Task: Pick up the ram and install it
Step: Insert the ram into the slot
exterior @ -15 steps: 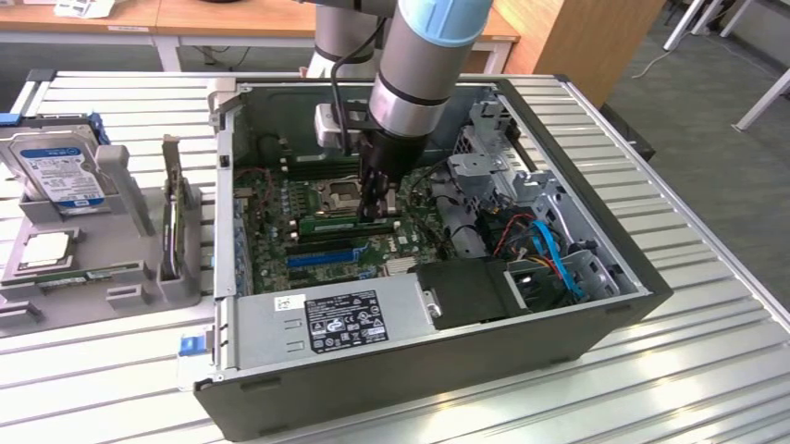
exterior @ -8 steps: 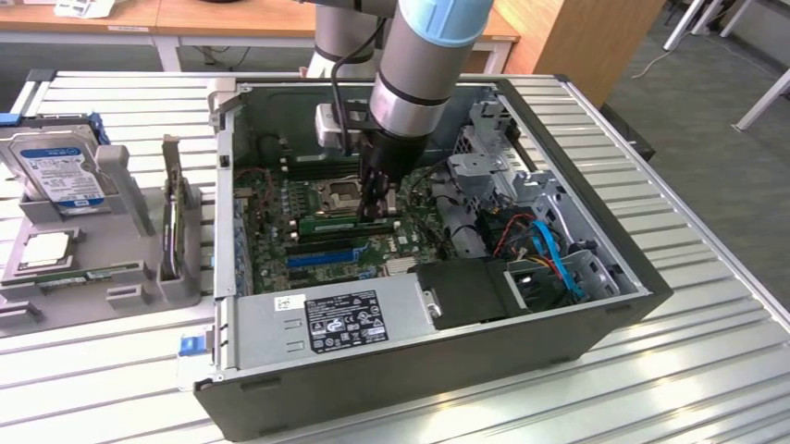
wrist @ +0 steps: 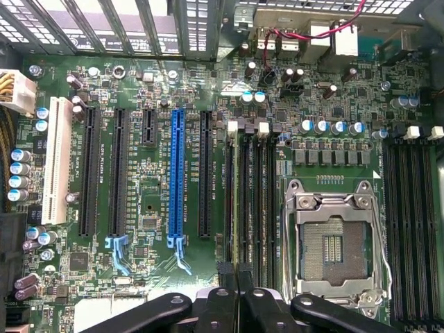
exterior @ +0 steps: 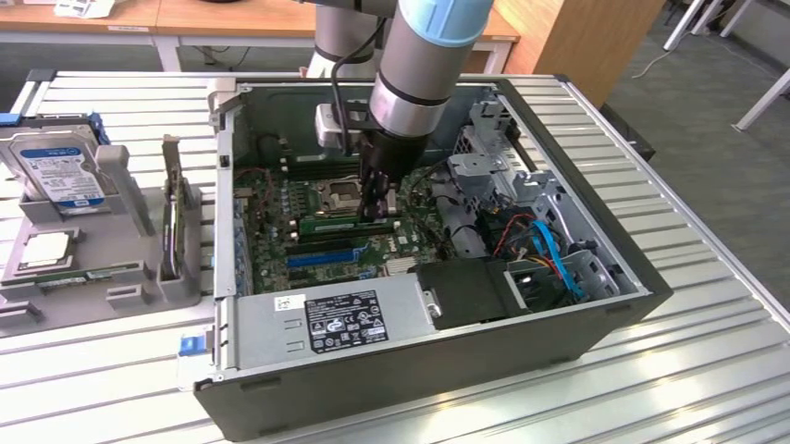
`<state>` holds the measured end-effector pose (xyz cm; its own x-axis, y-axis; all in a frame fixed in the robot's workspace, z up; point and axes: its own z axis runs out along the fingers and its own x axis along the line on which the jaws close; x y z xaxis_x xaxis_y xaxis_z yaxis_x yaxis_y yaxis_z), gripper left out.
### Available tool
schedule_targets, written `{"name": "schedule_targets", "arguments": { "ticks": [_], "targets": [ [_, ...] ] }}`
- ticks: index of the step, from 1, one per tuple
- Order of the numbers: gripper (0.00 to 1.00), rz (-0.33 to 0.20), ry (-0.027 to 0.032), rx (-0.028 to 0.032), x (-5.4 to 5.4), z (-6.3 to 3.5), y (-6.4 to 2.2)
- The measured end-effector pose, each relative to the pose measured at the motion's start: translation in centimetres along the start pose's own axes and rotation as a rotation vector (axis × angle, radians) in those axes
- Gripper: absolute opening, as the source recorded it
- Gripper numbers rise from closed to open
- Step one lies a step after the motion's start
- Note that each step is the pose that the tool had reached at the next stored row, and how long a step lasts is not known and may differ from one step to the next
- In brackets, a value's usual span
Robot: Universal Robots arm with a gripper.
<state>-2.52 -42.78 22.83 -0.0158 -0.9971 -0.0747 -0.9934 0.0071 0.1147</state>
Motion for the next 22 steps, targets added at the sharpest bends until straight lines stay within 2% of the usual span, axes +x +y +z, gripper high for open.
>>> {"name": "schedule_targets", "arguments": {
  "ticks": [22],
  "targets": [
    [0.12,-0.009,0.0012,-0.0008,0.03,0.32,-0.04]
  ]
}}
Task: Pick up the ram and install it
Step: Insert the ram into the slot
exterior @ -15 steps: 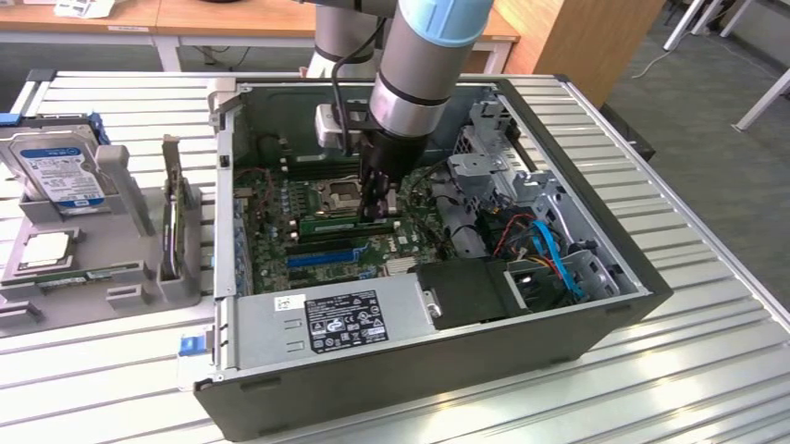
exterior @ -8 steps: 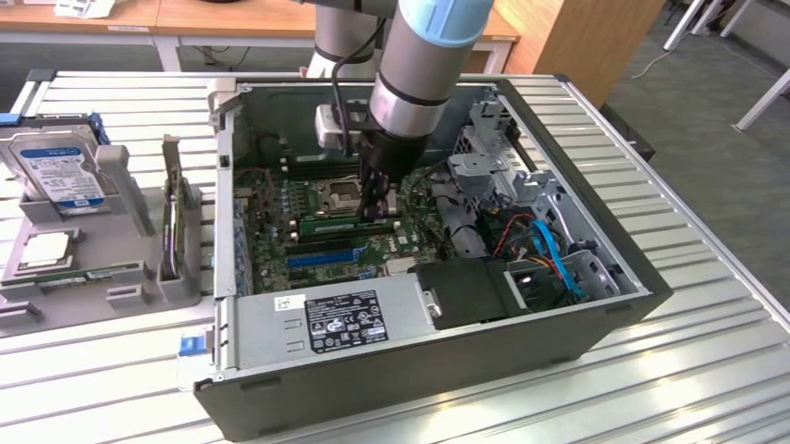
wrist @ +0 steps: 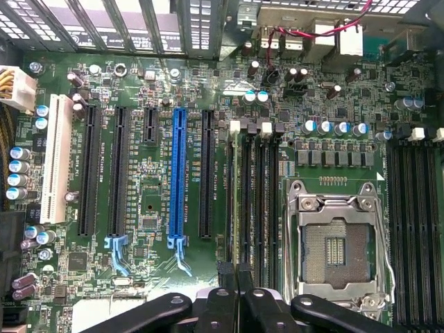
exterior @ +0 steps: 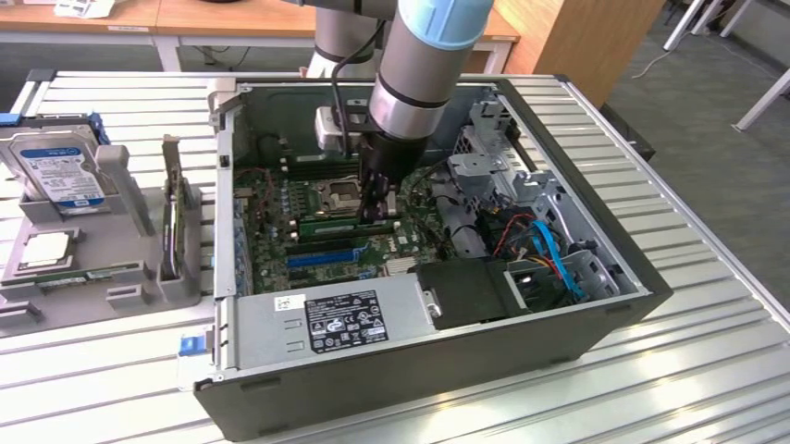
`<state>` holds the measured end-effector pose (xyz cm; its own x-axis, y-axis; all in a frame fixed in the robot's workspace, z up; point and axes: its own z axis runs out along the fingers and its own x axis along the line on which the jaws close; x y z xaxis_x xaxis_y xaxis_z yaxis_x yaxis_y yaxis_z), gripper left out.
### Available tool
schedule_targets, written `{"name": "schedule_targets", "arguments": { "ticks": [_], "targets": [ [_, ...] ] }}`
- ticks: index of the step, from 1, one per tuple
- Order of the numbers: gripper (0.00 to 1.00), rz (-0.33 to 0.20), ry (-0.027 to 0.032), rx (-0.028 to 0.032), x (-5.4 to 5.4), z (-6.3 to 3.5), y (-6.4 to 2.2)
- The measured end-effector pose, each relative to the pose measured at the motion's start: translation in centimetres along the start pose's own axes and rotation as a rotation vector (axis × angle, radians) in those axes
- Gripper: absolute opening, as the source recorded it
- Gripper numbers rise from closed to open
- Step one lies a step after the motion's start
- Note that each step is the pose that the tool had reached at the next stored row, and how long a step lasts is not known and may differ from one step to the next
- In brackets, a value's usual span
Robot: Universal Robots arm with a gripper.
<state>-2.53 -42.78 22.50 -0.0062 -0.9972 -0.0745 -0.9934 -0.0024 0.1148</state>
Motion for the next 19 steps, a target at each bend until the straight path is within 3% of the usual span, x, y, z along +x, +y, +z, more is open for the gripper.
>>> {"name": "schedule_targets", "arguments": {
  "ticks": [15,18,19],
  "targets": [
    [0.13,0.000,-0.0005,0.0003,0.01,0.25,-0.04],
    [0.25,0.000,-0.0003,0.0001,0.01,0.24,-0.03],
    [0.25,0.000,-0.0001,0.0000,0.01,0.23,-0.03]
  ]
}}
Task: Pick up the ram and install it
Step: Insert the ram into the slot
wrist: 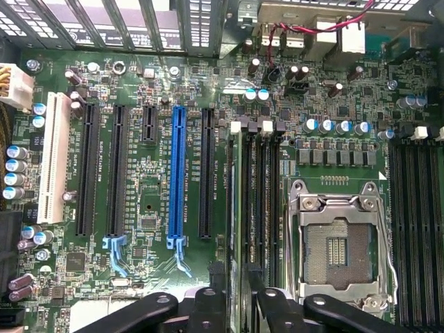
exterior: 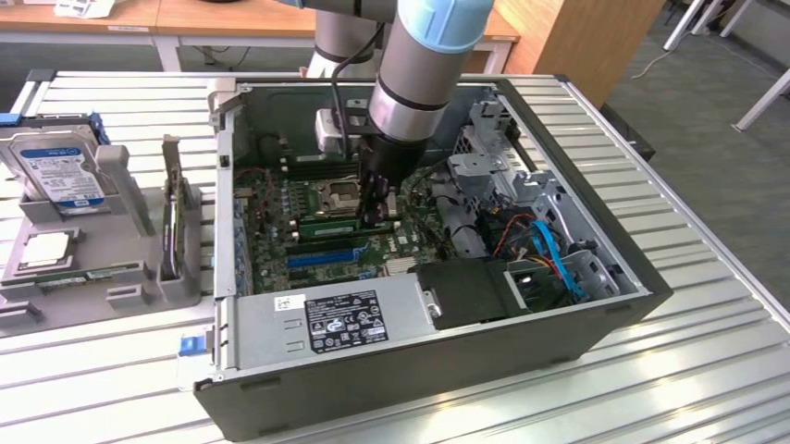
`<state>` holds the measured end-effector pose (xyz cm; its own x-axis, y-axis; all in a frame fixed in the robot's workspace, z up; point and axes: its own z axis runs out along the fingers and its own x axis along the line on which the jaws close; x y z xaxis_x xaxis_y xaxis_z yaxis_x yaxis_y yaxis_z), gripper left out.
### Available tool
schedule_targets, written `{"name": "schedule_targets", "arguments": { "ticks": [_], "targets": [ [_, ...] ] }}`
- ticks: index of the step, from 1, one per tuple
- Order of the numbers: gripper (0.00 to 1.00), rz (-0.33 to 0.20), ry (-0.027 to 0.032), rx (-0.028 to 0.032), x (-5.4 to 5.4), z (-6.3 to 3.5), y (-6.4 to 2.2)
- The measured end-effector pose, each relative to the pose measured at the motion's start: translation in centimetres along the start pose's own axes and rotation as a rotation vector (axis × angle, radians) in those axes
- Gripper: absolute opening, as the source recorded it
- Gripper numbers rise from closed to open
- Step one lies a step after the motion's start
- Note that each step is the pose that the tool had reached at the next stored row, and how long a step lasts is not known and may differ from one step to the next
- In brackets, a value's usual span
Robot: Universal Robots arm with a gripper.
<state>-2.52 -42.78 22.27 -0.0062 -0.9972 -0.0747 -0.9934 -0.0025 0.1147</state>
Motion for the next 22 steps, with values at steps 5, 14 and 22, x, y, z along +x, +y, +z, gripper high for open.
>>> {"name": "schedule_targets", "arguments": {
  "ticks": [5,14,22],
  "targets": [
    [0.25,0.000,0.0002,-0.0001,0.0,-0.08,0.01],
    [0.25,0.000,-0.0002,0.0003,-0.2,-2.74,0.32],
    [0.25,0.000,0.0001,0.0006,-0.5,-6.05,0.70]
  ]
}}
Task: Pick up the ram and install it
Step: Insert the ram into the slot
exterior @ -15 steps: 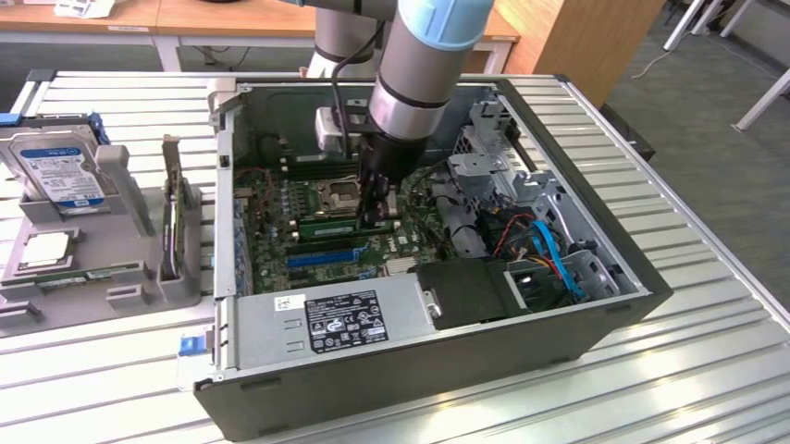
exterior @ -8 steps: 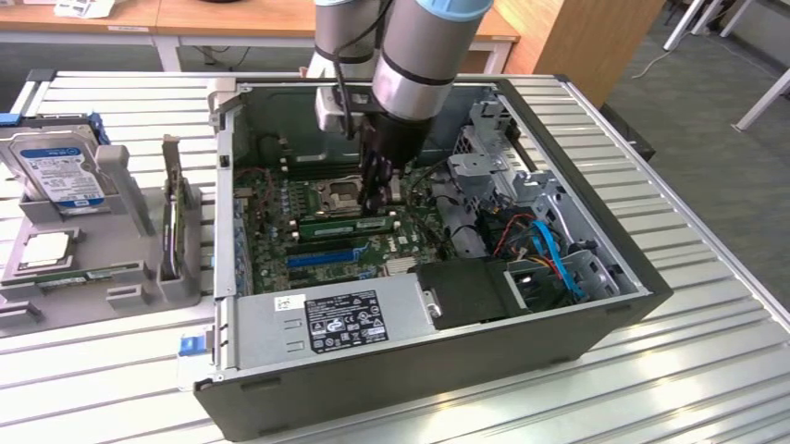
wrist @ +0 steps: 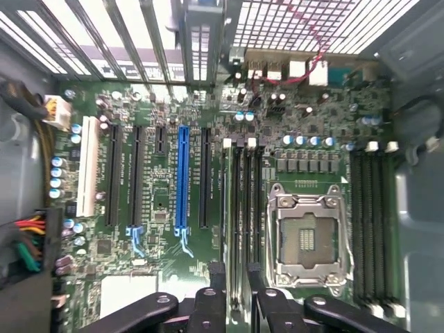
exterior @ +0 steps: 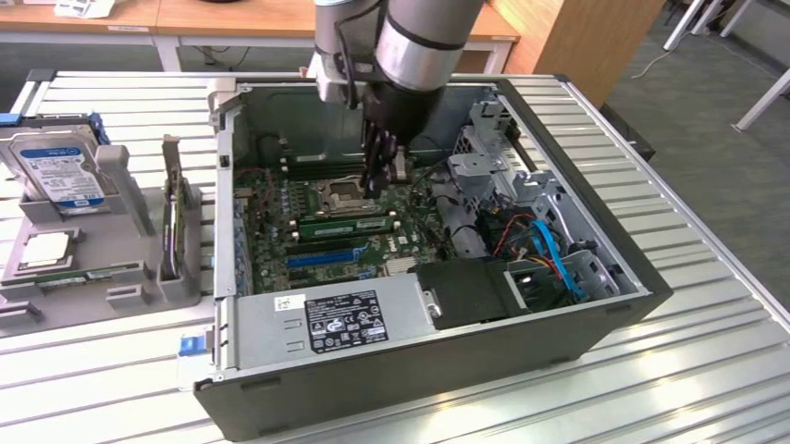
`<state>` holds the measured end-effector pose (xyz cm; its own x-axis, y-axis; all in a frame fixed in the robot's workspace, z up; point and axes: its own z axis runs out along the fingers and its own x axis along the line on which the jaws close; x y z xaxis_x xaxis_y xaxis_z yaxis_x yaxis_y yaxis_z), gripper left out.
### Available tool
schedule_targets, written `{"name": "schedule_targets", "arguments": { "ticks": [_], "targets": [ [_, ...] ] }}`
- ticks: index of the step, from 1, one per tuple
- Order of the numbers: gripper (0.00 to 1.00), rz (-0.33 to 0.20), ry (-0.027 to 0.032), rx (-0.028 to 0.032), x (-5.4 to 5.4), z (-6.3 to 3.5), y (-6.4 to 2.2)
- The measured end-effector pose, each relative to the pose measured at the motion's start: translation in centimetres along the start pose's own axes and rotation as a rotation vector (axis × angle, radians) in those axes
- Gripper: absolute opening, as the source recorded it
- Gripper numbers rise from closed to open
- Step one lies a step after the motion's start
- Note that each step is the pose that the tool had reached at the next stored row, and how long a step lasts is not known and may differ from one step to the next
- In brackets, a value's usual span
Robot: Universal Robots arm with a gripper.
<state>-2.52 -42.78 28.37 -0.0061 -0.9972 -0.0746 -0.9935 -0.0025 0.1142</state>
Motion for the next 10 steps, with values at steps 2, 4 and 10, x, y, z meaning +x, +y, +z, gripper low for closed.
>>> {"name": "schedule_targets", "arguments": {
  "ticks": [2,4,10],
  "targets": [
    [0.25,0.000,-0.0002,0.0002,-0.1,-0.84,0.10],
    [0.25,0.000,-0.0001,0.0004,-0.1,-1.70,0.20],
    [0.25,0.000,-0.0001,0.0008,-0.3,-3.70,0.43]
  ]
}}
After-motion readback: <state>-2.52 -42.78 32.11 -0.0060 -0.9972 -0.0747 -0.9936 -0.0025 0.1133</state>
